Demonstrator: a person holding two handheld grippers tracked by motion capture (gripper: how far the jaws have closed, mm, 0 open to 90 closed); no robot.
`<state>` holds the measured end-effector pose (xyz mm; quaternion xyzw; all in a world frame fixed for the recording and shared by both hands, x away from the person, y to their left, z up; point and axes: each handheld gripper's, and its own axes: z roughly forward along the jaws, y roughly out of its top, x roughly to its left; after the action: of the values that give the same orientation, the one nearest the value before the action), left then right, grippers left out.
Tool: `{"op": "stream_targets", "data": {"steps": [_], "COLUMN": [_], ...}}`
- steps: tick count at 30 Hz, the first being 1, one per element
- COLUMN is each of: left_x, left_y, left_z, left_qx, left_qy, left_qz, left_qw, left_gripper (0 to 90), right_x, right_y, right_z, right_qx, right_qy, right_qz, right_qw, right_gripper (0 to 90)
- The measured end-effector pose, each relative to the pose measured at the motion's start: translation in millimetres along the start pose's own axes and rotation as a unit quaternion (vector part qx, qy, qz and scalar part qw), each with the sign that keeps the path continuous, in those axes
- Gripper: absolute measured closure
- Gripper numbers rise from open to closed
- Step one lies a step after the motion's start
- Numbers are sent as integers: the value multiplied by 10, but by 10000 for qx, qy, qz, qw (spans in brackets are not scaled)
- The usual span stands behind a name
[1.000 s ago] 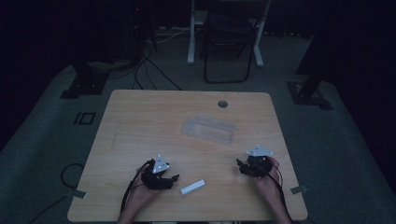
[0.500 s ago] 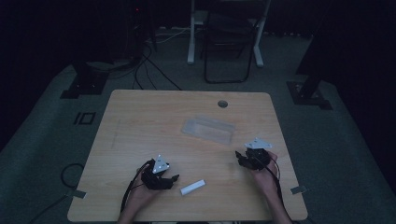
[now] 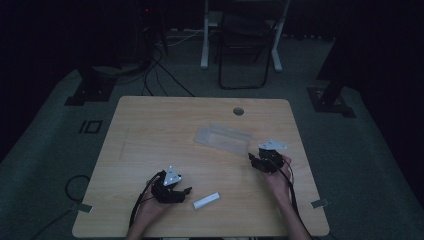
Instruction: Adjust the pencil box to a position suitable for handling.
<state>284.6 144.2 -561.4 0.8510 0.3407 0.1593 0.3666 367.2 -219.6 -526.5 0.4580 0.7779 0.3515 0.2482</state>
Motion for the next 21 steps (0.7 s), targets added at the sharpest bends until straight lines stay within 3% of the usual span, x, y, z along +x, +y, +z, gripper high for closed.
{"op": "stream_targets", "data": {"steps": [8,21], "left_x": [0,0], "left_y": [0,0], "left_z": [0,0], "left_qx": [1,1], "left_qy": [-1,-1], "left_qz": [0,1], "left_qw": [10000,10000], "left_gripper": [350,350], "right_x": [-5,-80], "right_y": [116,140], "right_z": [212,501], "right_qx": [118,298], "right_qy": [-61,128], "right_qz": [2,460], "right_qw": [9999,9984], "right_gripper": [567,641]}}
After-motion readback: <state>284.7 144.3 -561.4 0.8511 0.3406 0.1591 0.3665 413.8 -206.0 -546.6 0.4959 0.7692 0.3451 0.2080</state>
